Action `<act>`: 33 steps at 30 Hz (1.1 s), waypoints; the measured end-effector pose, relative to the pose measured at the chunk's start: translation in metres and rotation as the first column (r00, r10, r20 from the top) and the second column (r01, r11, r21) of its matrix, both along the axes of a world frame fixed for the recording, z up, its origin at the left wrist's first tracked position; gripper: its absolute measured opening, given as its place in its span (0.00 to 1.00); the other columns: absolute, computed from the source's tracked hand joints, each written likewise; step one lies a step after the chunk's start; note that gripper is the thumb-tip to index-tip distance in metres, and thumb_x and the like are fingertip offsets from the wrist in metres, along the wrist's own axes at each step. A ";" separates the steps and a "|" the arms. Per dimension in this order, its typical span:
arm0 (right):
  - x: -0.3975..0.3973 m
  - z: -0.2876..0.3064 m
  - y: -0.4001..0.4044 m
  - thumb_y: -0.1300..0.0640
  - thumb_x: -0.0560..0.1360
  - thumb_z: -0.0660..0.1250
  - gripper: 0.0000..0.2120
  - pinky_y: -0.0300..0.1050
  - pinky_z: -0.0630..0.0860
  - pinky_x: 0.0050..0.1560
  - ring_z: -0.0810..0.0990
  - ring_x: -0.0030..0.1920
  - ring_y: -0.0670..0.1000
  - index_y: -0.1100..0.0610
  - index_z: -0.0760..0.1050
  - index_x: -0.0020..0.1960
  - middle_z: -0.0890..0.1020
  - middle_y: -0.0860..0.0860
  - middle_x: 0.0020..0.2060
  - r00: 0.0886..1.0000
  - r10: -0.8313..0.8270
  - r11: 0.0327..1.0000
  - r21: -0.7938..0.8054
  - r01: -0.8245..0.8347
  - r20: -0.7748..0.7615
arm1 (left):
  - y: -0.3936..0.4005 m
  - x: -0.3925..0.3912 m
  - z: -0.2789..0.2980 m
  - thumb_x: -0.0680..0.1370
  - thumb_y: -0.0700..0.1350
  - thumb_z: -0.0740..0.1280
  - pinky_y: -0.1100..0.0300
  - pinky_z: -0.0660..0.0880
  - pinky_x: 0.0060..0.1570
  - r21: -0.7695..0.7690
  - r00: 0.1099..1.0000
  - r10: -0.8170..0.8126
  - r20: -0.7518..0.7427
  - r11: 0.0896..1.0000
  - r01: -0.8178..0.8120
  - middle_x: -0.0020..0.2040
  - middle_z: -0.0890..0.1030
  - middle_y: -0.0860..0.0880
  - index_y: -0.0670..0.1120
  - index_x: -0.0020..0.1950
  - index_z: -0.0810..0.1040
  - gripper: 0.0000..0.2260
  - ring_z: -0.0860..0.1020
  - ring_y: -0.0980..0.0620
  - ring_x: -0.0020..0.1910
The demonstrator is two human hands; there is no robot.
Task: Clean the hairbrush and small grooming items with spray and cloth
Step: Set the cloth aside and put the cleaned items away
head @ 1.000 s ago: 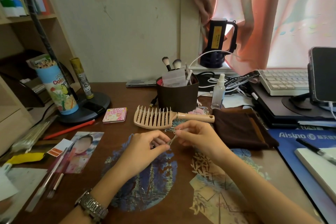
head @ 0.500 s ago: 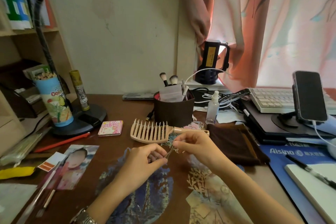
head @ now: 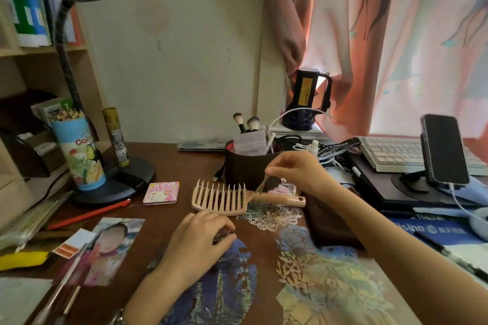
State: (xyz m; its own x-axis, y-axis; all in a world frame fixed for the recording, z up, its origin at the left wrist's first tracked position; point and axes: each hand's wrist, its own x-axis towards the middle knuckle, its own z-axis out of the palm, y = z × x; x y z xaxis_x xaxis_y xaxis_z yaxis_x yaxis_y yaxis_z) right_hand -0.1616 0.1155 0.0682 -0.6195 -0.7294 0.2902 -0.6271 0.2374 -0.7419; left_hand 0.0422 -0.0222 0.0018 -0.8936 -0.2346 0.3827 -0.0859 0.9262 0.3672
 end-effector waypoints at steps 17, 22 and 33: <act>-0.033 0.051 -0.035 0.58 0.70 0.73 0.04 0.33 0.77 0.42 0.82 0.38 0.45 0.58 0.81 0.42 0.84 0.51 0.39 0.972 -0.033 0.998 -0.068 0.018 -0.232 | -0.017 0.000 -0.003 0.77 0.56 0.62 0.75 0.60 0.48 -0.011 0.998 0.059 -0.002 0.998 -0.059 0.49 0.76 0.64 0.58 0.52 0.78 0.07 0.70 0.66 0.52; -0.033 0.049 -0.046 0.57 0.71 0.73 0.04 0.30 0.75 0.39 0.80 0.37 0.42 0.57 0.81 0.43 0.82 0.49 0.38 0.967 -0.012 1.000 -0.006 0.010 -0.256 | -0.018 0.001 -0.002 0.77 0.56 0.63 0.68 0.64 0.53 0.014 0.996 0.083 -0.013 0.996 -0.083 0.48 0.75 0.65 0.59 0.52 0.77 0.07 0.70 0.67 0.50; -0.033 0.033 -0.061 0.59 0.71 0.72 0.05 0.32 0.73 0.42 0.78 0.37 0.44 0.61 0.82 0.44 0.81 0.51 0.38 0.955 0.036 0.990 0.139 0.005 -0.295 | -0.022 0.001 -0.003 0.77 0.54 0.64 0.66 0.65 0.52 0.021 0.994 0.103 -0.034 0.995 -0.102 0.47 0.77 0.63 0.58 0.52 0.78 0.06 0.72 0.65 0.49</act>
State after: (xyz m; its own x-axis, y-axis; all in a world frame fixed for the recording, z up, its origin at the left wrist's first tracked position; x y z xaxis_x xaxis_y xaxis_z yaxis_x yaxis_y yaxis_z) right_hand -0.1950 0.0543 0.1013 -0.5095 -0.7835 0.3558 -0.8177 0.3119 -0.4839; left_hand 0.0432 -0.0446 -0.0007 -0.8504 -0.3322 0.4080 -0.1669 0.9057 0.3896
